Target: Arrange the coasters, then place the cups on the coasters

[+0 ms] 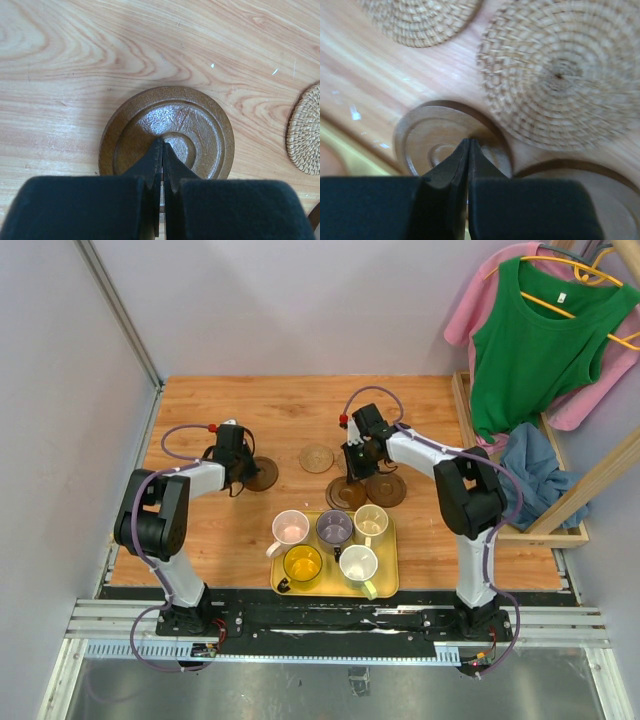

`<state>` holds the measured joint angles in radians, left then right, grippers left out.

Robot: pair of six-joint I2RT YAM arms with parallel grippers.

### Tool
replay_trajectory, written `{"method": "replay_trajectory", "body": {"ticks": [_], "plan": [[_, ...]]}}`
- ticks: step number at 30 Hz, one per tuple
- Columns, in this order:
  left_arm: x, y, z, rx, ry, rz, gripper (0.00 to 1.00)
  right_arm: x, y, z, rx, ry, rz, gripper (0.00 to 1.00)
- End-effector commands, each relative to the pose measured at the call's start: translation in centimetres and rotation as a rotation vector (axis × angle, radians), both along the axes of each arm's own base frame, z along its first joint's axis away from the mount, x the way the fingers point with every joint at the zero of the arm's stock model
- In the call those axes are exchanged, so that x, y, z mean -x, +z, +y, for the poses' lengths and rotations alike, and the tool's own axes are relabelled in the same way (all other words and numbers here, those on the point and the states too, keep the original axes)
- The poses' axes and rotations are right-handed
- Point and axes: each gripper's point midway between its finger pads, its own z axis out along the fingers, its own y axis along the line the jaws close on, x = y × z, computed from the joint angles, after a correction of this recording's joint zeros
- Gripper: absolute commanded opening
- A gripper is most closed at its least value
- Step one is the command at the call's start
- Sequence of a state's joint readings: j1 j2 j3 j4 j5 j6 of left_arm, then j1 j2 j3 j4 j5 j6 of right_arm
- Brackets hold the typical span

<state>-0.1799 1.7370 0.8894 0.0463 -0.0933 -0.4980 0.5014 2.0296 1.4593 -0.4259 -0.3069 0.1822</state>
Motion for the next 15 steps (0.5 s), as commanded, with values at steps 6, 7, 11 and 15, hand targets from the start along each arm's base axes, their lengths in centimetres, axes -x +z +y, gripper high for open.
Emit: {"method": "replay_trajectory", "body": {"ticks": [6,7,11,15], "plan": [[0.1,-1.6,0.5,-0.008,0.014,0.075,0.0,-0.2,-3.9,0.7,0.062,0.021,0.108,0.01],[-0.1,-1.7,0.5,-0.007,0.014,0.075,0.01,-0.4,-4.1,0.9,0.062,0.023,0.112,0.01],[-0.9,-1.7,0.5,-0.007,0.013,0.077,0.01,-1.9,-4.7,1.6,0.069,0.023,0.102,0.01],[-1.7,-1.9,0.5,-0.004,0.014,0.083,0.0,-4.3,-5.2,1.4,0.108,-0.001,0.074,0.01]]}}
